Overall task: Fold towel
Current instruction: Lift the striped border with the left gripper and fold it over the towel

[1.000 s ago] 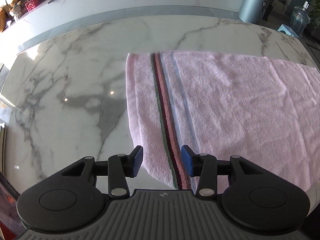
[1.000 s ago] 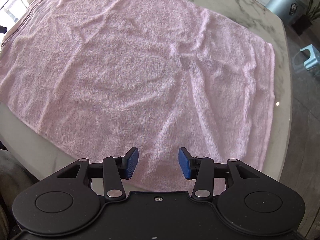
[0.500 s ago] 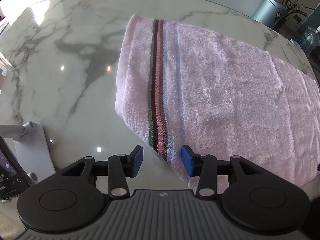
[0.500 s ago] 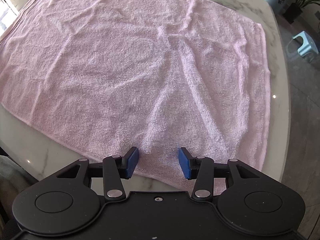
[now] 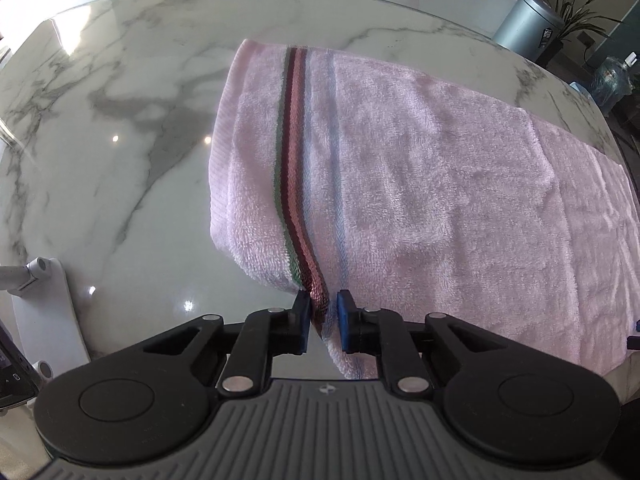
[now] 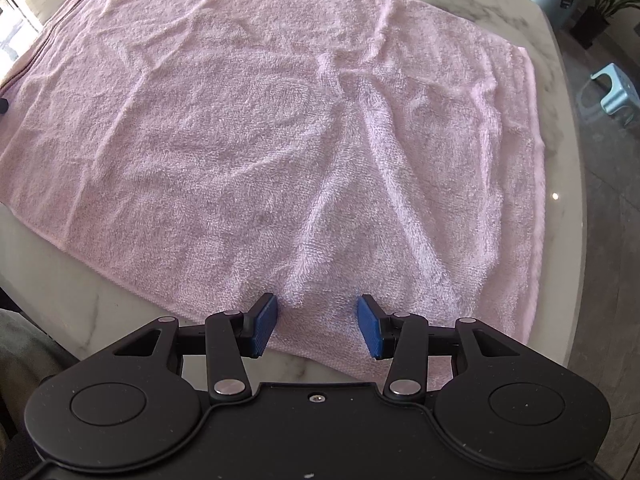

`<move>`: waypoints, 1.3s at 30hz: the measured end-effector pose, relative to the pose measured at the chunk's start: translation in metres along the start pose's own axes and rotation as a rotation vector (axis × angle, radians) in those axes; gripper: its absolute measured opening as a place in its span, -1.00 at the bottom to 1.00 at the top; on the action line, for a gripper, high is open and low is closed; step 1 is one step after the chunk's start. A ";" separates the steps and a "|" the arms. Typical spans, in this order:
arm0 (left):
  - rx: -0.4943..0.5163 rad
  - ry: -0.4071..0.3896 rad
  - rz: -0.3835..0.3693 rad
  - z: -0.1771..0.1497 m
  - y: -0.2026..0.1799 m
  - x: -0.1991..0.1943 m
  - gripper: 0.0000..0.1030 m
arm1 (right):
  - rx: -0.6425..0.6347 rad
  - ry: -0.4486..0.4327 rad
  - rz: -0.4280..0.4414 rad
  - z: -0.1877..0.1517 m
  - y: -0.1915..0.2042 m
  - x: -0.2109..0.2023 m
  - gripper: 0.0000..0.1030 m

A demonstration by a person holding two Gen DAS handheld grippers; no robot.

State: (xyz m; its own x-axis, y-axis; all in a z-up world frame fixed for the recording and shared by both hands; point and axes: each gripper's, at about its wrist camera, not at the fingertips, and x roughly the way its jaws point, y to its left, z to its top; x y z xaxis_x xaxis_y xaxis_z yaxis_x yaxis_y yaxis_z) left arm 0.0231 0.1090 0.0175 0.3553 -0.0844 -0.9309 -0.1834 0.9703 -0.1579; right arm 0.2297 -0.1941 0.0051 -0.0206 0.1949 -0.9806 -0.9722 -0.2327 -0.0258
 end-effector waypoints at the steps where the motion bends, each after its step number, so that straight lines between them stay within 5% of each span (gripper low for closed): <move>1: 0.011 -0.002 0.001 0.001 -0.003 -0.001 -0.82 | -0.001 0.000 0.000 -0.001 0.000 -0.001 -0.17; 12: 0.170 -0.058 -0.030 0.023 -0.069 -0.034 -0.83 | -0.018 -0.007 0.007 -0.007 0.000 -0.002 -0.17; 22: 0.439 -0.095 -0.107 0.046 -0.203 -0.049 -0.83 | -0.034 -0.032 0.025 -0.021 -0.004 -0.003 -0.08; 32: 0.659 -0.034 -0.231 0.024 -0.334 -0.020 -0.83 | -0.067 -0.044 0.036 -0.030 -0.005 -0.005 -0.08; 39: 0.653 -0.012 -0.177 0.024 -0.321 -0.007 -0.74 | -0.082 -0.062 0.040 -0.038 -0.005 -0.005 -0.03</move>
State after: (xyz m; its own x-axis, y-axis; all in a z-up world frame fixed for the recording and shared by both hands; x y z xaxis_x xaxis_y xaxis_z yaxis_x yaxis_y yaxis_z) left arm 0.1017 -0.1964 0.0828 0.3401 -0.2559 -0.9049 0.4683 0.8805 -0.0730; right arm 0.2433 -0.2302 0.0031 -0.0756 0.2423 -0.9672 -0.9480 -0.3183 -0.0056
